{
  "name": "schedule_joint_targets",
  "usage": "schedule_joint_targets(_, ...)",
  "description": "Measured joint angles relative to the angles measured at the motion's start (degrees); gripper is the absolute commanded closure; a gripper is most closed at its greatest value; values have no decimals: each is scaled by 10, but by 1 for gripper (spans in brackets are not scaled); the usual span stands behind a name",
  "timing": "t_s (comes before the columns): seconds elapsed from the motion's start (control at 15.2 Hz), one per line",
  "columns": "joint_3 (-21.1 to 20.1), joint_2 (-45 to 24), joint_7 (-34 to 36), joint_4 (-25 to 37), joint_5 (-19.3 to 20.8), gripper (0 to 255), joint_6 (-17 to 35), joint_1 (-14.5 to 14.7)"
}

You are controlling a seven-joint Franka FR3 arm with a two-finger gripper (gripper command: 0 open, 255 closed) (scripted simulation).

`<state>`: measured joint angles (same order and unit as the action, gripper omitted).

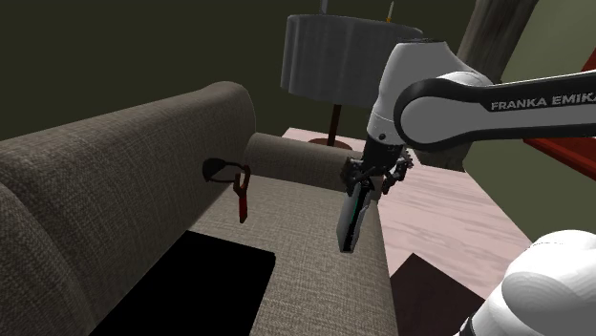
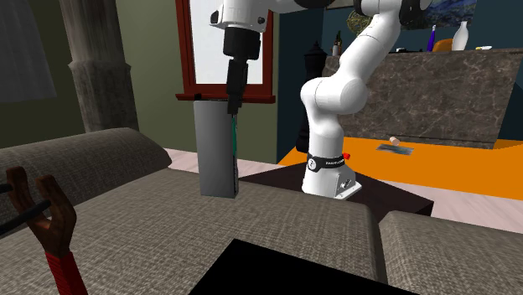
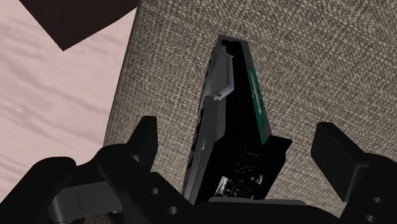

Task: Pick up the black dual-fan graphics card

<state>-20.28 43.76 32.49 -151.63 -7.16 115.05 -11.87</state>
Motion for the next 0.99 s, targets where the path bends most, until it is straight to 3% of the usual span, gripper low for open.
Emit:
schedule_joint_targets(0.07,-3,-4,3,-3,-1,0,7,0)
schedule_joint_targets(0.13,-4,-4,3,-7,-2,255,11,1)
schedule_joint_targets(0.99,-1,-1,1,4,0,255,-3,0)
